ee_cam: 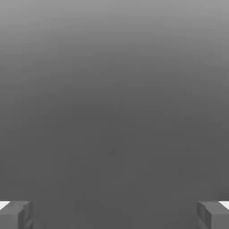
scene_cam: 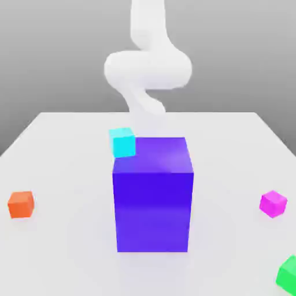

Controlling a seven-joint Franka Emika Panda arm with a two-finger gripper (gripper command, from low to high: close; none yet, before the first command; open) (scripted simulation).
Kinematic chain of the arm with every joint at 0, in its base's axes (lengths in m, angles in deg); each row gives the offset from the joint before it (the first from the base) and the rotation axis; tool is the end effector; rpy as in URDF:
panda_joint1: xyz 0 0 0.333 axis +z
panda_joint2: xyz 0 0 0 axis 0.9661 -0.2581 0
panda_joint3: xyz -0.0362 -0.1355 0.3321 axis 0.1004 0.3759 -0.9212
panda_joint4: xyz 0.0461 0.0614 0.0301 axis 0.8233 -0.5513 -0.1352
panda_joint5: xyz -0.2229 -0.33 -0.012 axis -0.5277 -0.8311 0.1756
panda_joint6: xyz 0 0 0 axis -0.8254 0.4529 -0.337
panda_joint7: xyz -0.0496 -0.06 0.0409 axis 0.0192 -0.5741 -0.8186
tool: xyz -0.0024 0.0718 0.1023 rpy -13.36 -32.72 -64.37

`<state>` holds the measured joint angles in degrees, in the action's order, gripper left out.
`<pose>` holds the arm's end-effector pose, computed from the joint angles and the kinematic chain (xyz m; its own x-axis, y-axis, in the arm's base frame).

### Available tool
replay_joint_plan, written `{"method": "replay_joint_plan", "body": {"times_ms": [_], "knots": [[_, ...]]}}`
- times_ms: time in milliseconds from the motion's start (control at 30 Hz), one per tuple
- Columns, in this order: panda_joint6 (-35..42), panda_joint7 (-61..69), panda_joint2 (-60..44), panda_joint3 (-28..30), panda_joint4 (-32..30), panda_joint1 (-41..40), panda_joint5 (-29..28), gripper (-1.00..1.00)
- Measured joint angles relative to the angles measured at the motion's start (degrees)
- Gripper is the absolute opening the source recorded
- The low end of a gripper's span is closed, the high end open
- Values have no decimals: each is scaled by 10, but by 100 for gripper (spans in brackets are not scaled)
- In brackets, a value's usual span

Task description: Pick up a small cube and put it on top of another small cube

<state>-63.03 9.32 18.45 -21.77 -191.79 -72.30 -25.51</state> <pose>0.3642 0.0314 0.6908 0.5602 -0.7004 0.4423 -0.4936 -0.7110 -0.5008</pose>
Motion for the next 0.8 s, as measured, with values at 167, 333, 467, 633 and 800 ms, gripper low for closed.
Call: {"method": "replay_joint_plan", "body": {"times_ms": [167,333,467,633,800], "knots": [[-49,-16,-91,-40,-37,54,44,0],[-96,-41,-179,-91,-73,104,72,0],[-135,-71,-248,-142,-102,136,81,0],[-186,-135,-338,-206,-139,172,56,0],[-237,-246,-434,-237,-177,240,-36,0]]}}
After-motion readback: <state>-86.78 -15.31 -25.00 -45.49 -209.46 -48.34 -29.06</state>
